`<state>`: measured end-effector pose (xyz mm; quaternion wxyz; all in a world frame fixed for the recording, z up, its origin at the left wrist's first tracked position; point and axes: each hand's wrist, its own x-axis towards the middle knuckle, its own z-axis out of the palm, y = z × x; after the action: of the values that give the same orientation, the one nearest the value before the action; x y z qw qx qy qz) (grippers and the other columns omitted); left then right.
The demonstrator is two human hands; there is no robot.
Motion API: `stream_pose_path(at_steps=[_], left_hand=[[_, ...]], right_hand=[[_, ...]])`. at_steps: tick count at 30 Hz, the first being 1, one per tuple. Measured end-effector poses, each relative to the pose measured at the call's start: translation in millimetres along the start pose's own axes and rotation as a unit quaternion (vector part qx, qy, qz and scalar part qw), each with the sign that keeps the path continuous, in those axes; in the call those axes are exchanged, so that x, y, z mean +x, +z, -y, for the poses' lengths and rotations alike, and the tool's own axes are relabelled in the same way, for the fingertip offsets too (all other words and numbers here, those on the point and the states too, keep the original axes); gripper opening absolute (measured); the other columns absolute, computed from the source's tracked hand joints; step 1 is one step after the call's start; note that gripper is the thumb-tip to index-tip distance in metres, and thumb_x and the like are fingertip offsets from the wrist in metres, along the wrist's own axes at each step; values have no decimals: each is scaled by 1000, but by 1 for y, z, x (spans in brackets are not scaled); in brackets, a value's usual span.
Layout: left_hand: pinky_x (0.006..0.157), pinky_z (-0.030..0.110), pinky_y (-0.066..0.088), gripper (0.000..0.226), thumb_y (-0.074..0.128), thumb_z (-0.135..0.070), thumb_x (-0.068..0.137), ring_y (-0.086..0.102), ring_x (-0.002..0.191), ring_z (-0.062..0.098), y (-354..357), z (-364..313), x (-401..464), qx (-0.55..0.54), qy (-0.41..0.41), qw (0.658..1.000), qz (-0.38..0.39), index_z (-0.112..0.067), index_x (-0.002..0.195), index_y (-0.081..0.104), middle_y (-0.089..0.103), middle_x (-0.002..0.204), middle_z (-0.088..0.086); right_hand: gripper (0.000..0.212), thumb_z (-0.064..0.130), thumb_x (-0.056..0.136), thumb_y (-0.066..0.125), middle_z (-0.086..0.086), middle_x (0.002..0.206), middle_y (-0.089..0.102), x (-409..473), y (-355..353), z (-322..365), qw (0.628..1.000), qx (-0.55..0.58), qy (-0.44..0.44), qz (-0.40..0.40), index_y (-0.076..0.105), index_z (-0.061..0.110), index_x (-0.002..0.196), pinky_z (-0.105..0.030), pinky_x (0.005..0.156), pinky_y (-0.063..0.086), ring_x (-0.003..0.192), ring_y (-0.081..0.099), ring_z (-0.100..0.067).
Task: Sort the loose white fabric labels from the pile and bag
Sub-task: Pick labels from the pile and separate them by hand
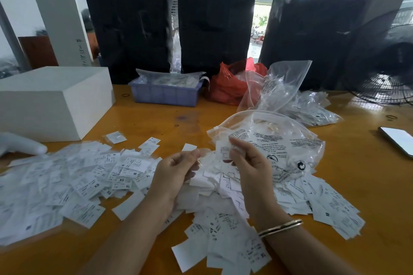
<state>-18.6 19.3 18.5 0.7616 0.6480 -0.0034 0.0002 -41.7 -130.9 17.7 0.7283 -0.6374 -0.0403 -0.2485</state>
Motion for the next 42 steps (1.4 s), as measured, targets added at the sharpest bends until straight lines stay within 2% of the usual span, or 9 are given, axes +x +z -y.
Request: stream_pose_path(at_steps=[5,11,21,26,31,34,37,40,42], left_hand=[[65,26,47,51,79,-66,30,54,61,9,1,1,2,-10,1,1000,1,-29,64,75,66,61,-7],[66,25,47,38,77,-60,39,55,62,9,1,2,1,-12,-12,1000,5,-31,64,75,67,62,-8],[62,24,48,34,74,-49,53,63,62,4,-1,3,2,-23,-32,999,11,-19,70,75,69,65,-6],[66,25,49,12,69,-38,71,70,78,9,1,2,1,-23,-16,999,19,-28,70,76,75,84,-3],[65,23,49,11,69,-27,82,71,79,9,1,4,2,-35,-17,999,-5,-18,88,70,75,84,-1],[64,22,48,10,70,-26,80,71,80,10,0,4,3,-42,-20,999,-5,-18,86,70,75,84,0],[66,24,48,7,70,-25,80,71,78,10,-1,3,3,-52,-17,999,-1,-19,83,71,75,85,1],[66,25,48,25,72,-30,70,71,75,9,-1,1,3,-69,-20,997,-3,-15,90,68,75,84,2],[65,23,49,31,73,-33,64,71,74,9,-1,0,2,-72,-20,997,1,-15,88,68,75,84,2]], right_hand=[[36,1,87,63,8,74,68,-3,3,3,999,25,-28,-10,66,35,100,-19,67,54,71,66,-8],[36,-1,87,61,18,62,58,-4,3,-1,996,-55,-65,11,61,32,103,-15,57,47,57,51,2],[29,2,86,64,-7,70,63,-1,2,-8,991,-128,-16,39,65,31,83,-46,58,47,61,52,-21],[27,3,87,63,-1,71,67,-1,1,-8,993,-113,1,43,65,29,90,-43,63,53,64,63,-23],[35,4,87,64,6,71,68,-1,3,-7,991,-117,11,67,58,35,102,-22,63,54,66,68,-9],[44,2,84,67,2,70,68,-2,5,-8,995,-64,40,65,53,34,110,-19,64,52,66,66,-9],[30,2,82,69,6,61,62,0,4,-7,993,44,100,34,60,23,102,-18,60,50,61,60,-8],[21,4,86,63,1,74,65,5,-4,-4,985,120,122,15,70,22,80,-24,65,51,71,60,-13],[27,3,88,58,0,86,69,8,-9,-2,983,129,131,28,74,25,87,-30,74,56,80,64,-16]])
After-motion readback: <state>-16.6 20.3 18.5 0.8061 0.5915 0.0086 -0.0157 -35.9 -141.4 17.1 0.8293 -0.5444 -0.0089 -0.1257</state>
